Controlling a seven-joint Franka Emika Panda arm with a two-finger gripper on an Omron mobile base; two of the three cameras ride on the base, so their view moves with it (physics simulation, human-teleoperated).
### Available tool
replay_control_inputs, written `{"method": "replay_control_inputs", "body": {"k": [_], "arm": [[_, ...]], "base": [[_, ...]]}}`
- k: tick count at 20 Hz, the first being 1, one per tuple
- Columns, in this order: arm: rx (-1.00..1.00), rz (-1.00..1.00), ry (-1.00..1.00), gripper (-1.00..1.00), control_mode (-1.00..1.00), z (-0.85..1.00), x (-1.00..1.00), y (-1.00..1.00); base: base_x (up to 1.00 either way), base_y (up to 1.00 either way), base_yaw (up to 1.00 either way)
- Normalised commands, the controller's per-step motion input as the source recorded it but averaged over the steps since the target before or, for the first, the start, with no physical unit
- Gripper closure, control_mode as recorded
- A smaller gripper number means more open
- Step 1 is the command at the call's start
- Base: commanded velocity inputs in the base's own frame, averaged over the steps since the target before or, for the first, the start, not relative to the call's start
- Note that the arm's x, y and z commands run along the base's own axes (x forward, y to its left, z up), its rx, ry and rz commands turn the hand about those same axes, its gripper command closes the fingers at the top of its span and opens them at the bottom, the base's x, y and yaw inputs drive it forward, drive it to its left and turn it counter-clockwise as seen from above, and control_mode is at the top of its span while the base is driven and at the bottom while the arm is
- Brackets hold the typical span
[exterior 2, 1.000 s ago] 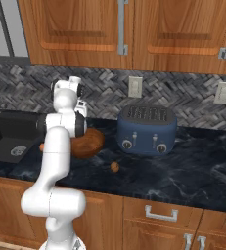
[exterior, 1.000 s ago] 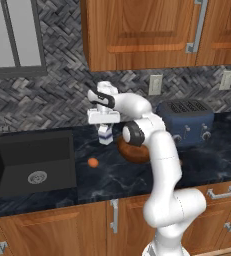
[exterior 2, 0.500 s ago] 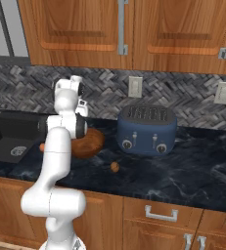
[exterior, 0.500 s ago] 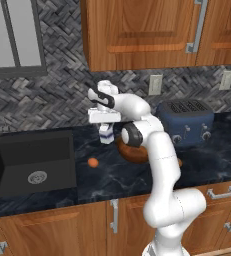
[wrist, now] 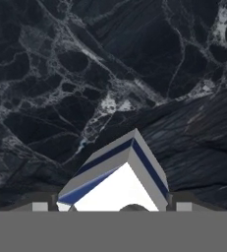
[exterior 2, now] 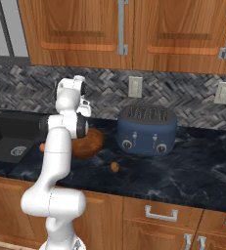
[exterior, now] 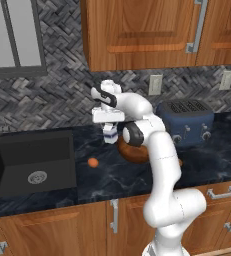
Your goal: Gather the eggs and milk located in the vicinity of the sink area and place them right next to the bowl.
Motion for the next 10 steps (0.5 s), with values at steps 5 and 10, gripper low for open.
{"method": "replay_control_inputs", "body": {"k": [5, 10], "arm": [[0.00, 0.00, 0.00, 1.00, -1.00, -0.02, -0.04, 0.00], [0.00, 0.00, 0.00, 1.00, -1.00, -0.06, -0.14, 0.00]], "base": [[0.00, 0.00, 0.00], [0.00, 0.00, 0.00]]}}
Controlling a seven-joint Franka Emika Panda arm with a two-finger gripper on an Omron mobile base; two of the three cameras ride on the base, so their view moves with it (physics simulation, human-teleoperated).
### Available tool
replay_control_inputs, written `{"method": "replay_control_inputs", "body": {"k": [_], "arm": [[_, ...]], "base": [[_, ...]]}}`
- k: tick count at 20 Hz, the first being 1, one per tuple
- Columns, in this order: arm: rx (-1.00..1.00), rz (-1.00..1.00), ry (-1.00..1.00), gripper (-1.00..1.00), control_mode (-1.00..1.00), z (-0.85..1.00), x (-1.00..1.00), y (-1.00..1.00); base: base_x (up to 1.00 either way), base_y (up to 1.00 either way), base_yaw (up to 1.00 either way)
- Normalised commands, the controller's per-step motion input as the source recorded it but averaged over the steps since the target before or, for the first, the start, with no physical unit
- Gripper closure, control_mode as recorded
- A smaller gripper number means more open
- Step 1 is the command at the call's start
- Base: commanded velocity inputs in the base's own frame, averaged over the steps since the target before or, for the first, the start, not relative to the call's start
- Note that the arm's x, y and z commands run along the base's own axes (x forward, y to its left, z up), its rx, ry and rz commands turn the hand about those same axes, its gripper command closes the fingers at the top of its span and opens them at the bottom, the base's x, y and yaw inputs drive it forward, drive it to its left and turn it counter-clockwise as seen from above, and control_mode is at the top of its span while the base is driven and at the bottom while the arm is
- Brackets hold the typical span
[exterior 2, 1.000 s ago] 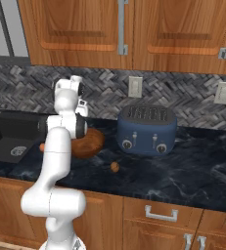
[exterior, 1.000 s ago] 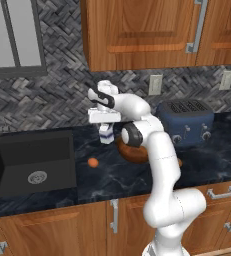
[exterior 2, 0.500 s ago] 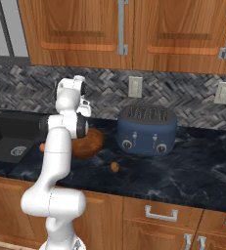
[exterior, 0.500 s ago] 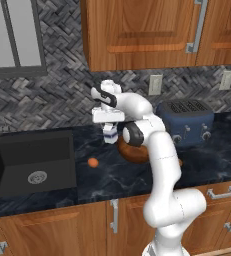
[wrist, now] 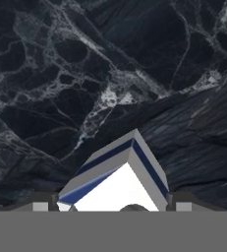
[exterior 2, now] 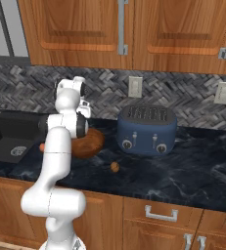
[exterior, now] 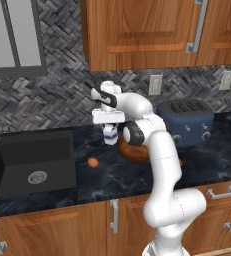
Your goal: Gather the eggs and milk located in the vicinity of the sink area and place them right next to the bowl.
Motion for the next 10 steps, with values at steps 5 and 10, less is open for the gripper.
{"method": "replay_control_inputs", "body": {"k": [5, 10], "arm": [[0.00, 0.00, 0.00, 1.00, -1.00, -0.04, -0.15, -0.01], [0.00, 0.00, 0.00, 1.00, -1.00, -0.02, -0.10, -0.03]], "base": [[0.00, 0.00, 0.00], [0.00, 0.00, 0.00]]}}
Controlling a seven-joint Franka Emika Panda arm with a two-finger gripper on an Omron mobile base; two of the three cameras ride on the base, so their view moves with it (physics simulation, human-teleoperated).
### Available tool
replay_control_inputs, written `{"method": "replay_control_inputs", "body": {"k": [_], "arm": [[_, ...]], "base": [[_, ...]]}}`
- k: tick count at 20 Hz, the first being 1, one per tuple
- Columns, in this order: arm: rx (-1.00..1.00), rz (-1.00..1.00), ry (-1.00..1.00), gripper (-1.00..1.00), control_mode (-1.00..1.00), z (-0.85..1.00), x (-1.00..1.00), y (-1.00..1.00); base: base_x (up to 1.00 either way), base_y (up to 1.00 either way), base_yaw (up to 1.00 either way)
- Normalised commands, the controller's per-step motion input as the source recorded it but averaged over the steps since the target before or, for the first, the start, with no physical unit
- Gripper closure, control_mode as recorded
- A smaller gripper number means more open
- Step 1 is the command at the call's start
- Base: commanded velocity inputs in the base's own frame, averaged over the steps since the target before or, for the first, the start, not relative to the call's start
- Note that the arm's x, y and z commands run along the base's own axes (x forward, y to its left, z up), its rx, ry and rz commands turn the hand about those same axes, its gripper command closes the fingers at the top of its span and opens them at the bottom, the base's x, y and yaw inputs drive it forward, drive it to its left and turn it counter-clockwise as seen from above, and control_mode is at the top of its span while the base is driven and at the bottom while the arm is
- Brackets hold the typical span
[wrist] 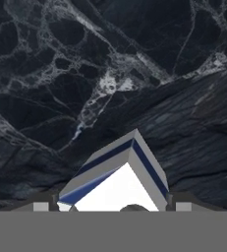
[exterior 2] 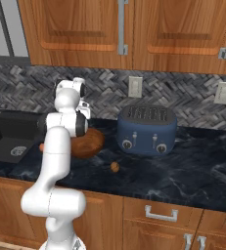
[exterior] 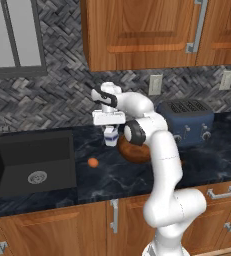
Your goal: Gather the eggs and milk located in the vicinity of the sink area and place them right next to the bowl.
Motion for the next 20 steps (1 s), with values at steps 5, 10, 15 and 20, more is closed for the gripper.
{"method": "replay_control_inputs", "body": {"k": [5, 10, 15, 20], "arm": [[0.00, 0.00, -0.04, -1.00, -1.00, -0.01, -0.12, -0.07], [0.00, 0.00, -0.03, -1.00, -1.00, 0.00, -0.09, -0.07], [0.00, 0.00, -0.02, -1.00, -1.00, 0.00, -0.08, -0.04], [0.00, 0.00, 0.00, -1.00, -1.00, 0.00, -0.11, -0.01]], "base": [[0.00, 0.00, 0.00], [0.00, 0.00, 0.00], [0.00, 0.00, 0.00], [0.00, 0.00, 0.00]]}}
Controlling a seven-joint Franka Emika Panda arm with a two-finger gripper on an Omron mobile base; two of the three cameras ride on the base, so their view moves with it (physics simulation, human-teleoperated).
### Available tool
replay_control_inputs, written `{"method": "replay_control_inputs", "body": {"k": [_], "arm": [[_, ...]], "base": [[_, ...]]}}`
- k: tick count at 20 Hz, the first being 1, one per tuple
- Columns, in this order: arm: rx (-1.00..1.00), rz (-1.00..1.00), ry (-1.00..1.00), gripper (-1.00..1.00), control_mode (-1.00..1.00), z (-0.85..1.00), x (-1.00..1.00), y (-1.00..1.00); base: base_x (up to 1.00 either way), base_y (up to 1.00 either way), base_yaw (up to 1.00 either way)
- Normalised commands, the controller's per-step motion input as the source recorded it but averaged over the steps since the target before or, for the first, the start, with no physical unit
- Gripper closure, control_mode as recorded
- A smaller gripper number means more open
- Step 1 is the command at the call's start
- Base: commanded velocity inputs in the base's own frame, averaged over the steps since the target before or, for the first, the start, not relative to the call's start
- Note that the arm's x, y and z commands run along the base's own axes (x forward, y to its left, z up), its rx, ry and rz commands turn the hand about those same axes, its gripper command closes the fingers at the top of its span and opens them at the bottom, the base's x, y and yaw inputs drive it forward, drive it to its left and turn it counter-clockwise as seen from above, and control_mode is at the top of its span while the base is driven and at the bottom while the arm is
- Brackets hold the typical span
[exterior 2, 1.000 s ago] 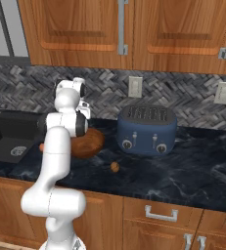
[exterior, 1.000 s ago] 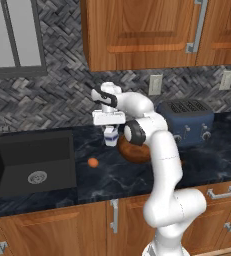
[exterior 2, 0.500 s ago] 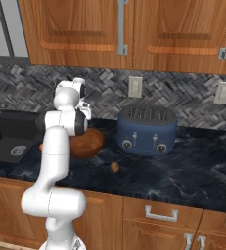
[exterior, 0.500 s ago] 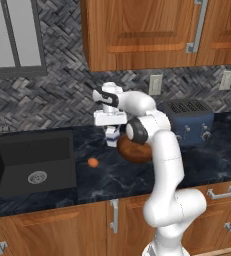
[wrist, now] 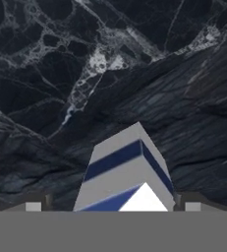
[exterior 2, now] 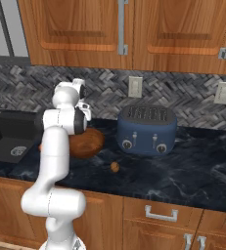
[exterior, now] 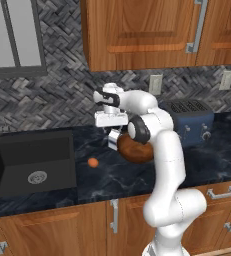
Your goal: Gather the eggs and milk located in the vicinity of the sink area and place them right next to the bowl.
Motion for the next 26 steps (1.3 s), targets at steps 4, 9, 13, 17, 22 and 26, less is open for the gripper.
{"method": "replay_control_inputs", "body": {"k": [4, 9, 13, 17, 22, 26], "arm": [[0.00, 0.00, 0.00, -1.00, -1.00, 0.00, -0.10, 0.00], [0.00, 0.00, -0.08, -1.00, -1.00, 0.32, -0.05, 0.00], [0.00, 0.00, -0.22, -1.00, -1.00, 0.49, -0.16, 0.00], [0.00, 0.00, -0.22, -1.00, -1.00, 0.32, -0.11, 0.00], [0.00, 0.00, -0.33, -1.00, -1.00, 0.04, -0.03, 0.00], [0.00, 0.00, -0.25, -1.00, -1.00, 0.00, 0.00, 0.00]], "base": [[0.00, 0.00, 0.00], [0.00, 0.00, 0.00], [0.00, 0.00, 0.00], [0.00, 0.00, 0.00], [0.00, 0.00, 0.00], [0.00, 0.00, 0.00]]}}
